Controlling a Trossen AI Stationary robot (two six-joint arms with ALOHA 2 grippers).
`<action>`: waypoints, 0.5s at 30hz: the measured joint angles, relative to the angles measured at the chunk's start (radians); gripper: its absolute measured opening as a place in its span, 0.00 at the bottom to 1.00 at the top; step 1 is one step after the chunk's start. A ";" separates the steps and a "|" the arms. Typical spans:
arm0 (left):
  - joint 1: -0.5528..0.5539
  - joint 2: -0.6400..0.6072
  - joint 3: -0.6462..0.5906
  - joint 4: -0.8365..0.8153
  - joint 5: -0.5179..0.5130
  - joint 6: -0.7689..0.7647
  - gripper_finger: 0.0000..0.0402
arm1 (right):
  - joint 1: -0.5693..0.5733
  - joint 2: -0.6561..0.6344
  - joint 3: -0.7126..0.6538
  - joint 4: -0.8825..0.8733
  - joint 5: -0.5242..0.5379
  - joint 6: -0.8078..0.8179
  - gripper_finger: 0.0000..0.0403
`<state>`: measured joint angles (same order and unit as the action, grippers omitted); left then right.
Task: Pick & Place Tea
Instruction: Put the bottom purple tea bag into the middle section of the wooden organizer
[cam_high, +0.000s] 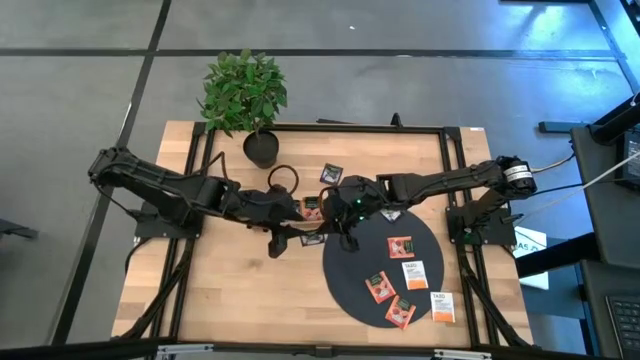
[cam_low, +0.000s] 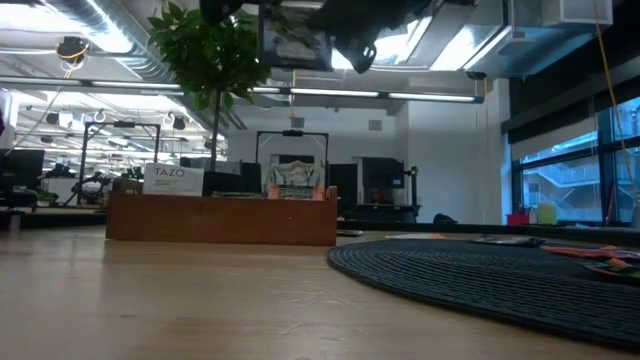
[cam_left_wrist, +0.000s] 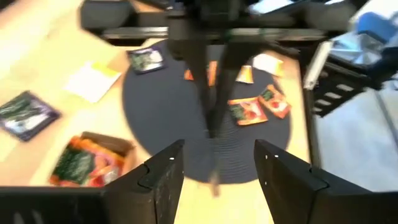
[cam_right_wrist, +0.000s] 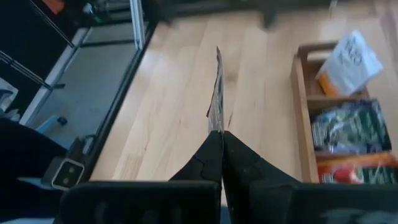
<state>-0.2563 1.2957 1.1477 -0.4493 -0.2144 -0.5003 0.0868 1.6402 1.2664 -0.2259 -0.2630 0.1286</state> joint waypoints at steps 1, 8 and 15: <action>0.005 0.000 0.005 -0.012 -0.004 -0.002 0.47 | 0.000 0.000 0.000 0.011 0.000 0.000 0.01; 0.025 0.000 0.009 -0.019 -0.005 -0.054 0.46 | 0.000 0.000 0.001 0.024 0.000 -0.002 0.01; 0.019 0.000 0.009 -0.019 -0.010 -0.039 0.47 | 0.000 0.000 0.001 0.020 0.000 -0.003 0.01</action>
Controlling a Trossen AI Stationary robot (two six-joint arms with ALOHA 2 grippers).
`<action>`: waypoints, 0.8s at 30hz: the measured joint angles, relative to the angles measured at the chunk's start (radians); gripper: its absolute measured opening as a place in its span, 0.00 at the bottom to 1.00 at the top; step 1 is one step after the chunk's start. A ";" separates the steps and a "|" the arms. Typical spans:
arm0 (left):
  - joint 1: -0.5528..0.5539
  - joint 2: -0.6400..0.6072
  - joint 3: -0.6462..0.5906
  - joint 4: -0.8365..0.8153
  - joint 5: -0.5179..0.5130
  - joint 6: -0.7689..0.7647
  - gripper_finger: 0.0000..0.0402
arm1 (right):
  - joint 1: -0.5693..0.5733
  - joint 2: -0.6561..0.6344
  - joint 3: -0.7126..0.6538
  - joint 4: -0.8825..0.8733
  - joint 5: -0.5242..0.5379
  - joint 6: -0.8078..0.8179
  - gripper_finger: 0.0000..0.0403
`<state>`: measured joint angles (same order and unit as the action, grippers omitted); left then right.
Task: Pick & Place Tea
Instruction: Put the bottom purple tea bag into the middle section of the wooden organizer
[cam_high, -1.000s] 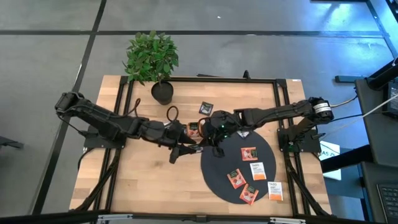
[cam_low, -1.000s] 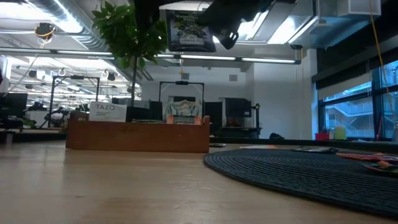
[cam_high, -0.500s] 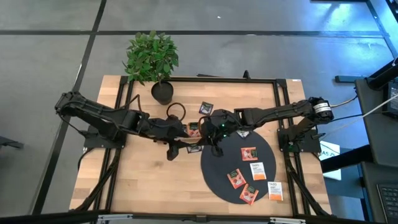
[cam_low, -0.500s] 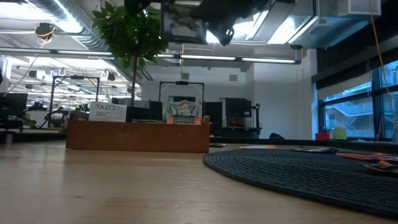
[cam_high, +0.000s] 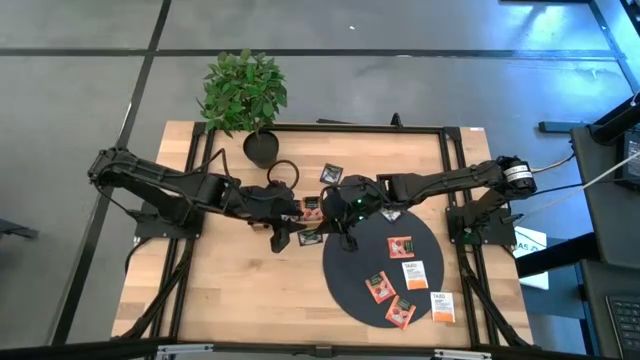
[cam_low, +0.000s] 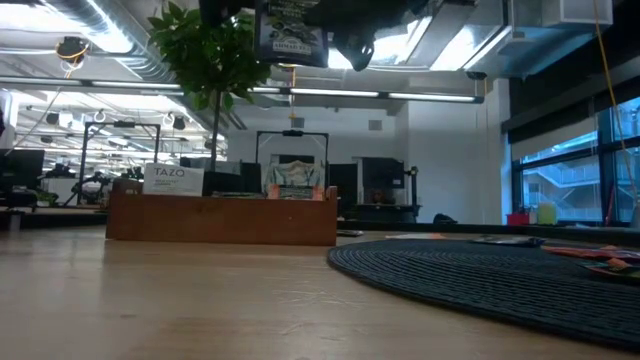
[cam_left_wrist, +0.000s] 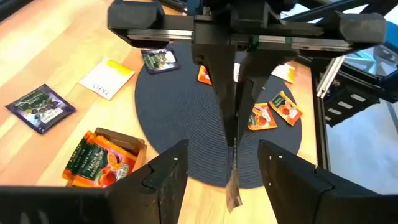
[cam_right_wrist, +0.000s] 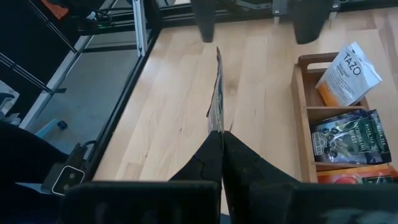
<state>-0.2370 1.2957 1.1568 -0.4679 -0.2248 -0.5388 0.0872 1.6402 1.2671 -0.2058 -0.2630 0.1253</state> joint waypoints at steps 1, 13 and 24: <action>-0.002 0.000 0.000 0.000 0.000 0.000 0.47 | 0.000 0.000 0.000 0.000 0.000 -0.001 0.01; -0.004 0.000 0.000 0.000 0.002 0.002 0.47 | -0.009 0.000 0.000 0.079 0.010 -0.031 0.01; -0.004 0.000 0.000 0.000 0.002 0.002 0.47 | -0.018 0.000 0.000 0.082 0.007 -0.025 0.01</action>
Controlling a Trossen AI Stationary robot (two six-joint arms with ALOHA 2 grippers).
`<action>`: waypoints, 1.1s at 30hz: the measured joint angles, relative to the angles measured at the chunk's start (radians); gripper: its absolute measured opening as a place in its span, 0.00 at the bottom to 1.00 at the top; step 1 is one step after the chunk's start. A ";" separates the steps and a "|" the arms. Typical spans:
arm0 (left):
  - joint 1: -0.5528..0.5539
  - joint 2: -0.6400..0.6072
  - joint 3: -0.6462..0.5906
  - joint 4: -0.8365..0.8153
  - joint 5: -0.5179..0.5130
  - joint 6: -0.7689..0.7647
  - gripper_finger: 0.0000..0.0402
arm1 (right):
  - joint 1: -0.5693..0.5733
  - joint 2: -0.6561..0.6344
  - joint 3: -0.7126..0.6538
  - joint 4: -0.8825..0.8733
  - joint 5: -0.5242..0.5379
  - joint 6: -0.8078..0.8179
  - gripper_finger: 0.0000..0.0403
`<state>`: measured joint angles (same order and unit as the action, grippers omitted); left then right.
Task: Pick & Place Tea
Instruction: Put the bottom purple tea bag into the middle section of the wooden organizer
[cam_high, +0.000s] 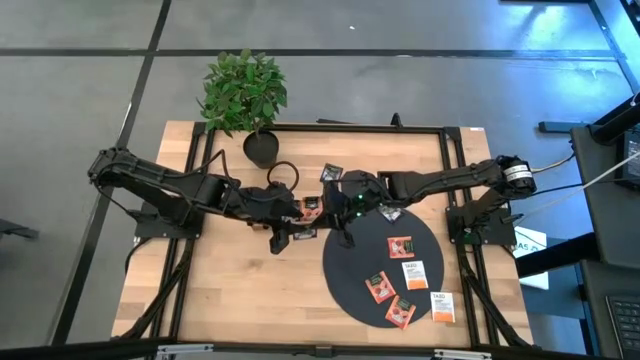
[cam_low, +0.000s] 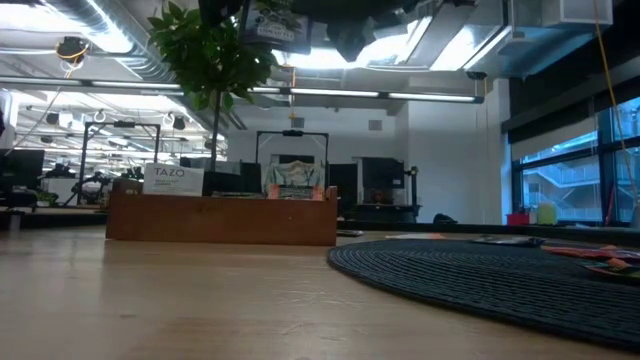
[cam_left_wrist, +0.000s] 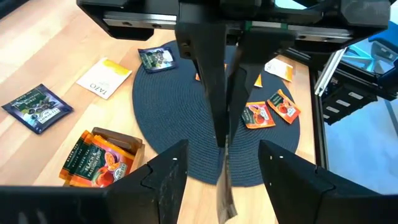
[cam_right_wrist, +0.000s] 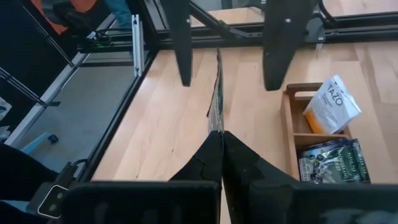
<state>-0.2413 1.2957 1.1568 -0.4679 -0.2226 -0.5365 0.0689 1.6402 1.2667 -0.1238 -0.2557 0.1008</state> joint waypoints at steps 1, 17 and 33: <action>0.000 0.000 0.000 0.000 0.000 0.000 0.48 | 0.000 0.000 0.000 0.000 0.000 0.000 0.01; 0.000 0.000 0.000 0.000 0.000 0.000 0.48 | 0.000 0.000 0.000 -0.056 0.000 -0.001 0.01; 0.000 0.000 0.000 0.000 0.000 0.000 0.49 | 0.000 0.000 0.000 -0.081 0.000 0.025 0.01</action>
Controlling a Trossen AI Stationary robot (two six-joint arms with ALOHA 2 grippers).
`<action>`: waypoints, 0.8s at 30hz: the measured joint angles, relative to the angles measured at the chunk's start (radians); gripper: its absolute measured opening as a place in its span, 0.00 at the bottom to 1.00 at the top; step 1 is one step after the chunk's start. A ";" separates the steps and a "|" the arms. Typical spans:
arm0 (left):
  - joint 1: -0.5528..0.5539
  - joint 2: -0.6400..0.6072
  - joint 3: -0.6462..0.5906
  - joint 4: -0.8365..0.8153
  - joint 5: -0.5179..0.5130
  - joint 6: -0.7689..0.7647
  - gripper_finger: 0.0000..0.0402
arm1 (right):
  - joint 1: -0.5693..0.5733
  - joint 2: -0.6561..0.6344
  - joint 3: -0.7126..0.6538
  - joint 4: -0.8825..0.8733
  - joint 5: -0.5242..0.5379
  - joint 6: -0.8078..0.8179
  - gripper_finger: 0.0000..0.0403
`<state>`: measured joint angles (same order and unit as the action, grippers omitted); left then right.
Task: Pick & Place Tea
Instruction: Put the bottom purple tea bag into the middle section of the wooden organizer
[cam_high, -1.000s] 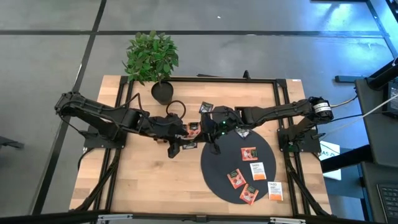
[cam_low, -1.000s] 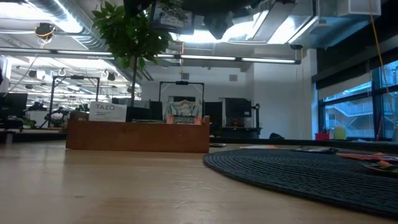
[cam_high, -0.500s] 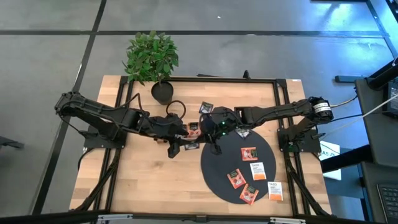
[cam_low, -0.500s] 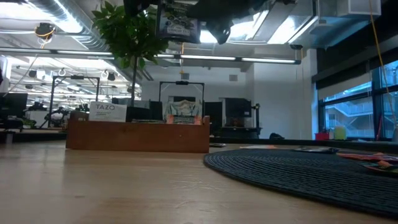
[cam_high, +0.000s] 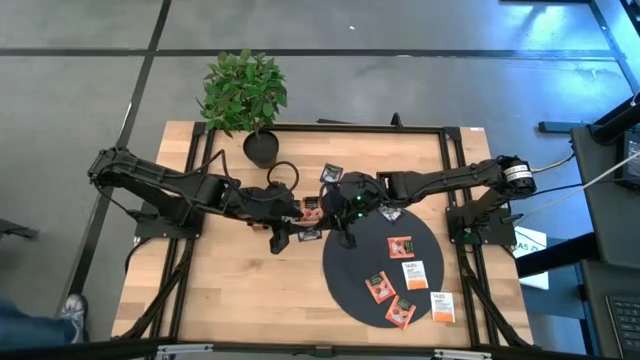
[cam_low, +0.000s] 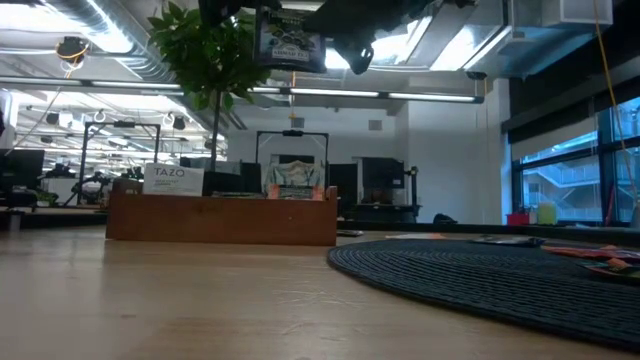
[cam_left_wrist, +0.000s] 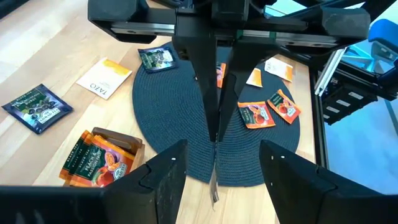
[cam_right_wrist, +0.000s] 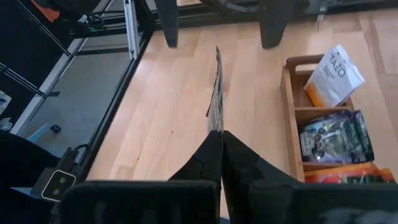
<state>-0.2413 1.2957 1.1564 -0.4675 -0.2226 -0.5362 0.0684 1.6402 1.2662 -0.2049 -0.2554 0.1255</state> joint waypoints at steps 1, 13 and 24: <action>0.000 0.000 0.000 0.000 0.000 0.000 0.49 | -0.001 0.000 0.000 -0.006 0.000 0.001 0.01; 0.004 0.000 0.000 0.000 -0.077 0.276 0.49 | -0.003 0.000 0.000 -0.040 -0.031 0.034 0.01; 0.003 0.000 0.000 0.004 -0.067 0.314 0.49 | -0.008 0.002 0.083 -0.138 0.066 -0.027 0.01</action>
<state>-0.2379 1.2957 1.1563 -0.4634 -0.2896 -0.2221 0.0605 1.6417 1.3496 -0.3431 -0.1898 0.0990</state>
